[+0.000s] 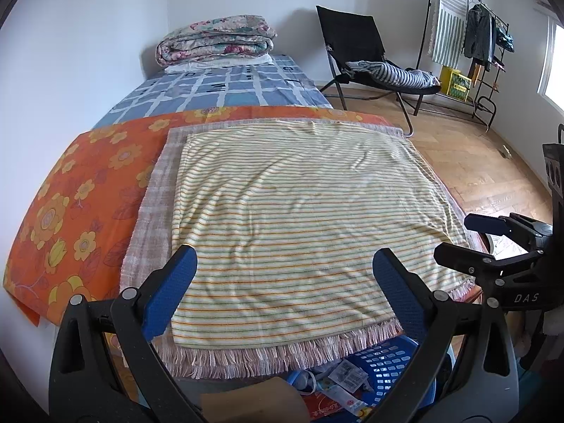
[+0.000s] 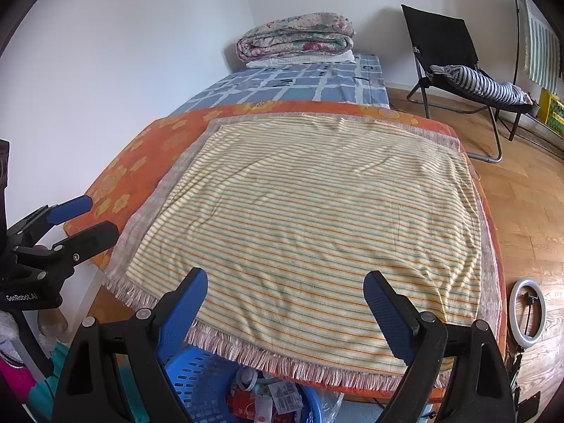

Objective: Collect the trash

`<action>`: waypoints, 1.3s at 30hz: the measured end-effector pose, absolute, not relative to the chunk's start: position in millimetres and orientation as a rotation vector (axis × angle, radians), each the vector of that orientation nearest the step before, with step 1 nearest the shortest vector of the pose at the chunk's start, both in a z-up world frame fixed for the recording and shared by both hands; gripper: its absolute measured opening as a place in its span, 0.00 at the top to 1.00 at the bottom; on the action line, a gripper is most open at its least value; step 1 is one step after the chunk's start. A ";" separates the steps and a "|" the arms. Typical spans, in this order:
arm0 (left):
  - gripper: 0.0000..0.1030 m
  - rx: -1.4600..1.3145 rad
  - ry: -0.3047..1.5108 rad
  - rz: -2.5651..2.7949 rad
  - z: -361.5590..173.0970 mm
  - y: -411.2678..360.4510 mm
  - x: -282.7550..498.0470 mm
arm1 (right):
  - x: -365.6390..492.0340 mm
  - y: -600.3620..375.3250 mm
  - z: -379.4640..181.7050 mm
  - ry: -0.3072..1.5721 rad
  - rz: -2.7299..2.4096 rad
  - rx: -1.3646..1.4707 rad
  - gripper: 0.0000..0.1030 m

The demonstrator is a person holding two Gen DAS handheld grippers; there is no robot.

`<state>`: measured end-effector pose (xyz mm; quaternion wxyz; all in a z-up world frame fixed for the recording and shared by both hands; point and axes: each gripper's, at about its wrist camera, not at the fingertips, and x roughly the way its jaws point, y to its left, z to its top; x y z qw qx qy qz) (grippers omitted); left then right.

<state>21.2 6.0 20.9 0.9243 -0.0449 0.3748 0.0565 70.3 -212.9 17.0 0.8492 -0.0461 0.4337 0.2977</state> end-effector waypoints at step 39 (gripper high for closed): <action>0.01 -0.103 0.768 0.119 22.9 -0.7 21.9 | 69.4 -216.3 13.8 0.922 0.627 -0.103 0.11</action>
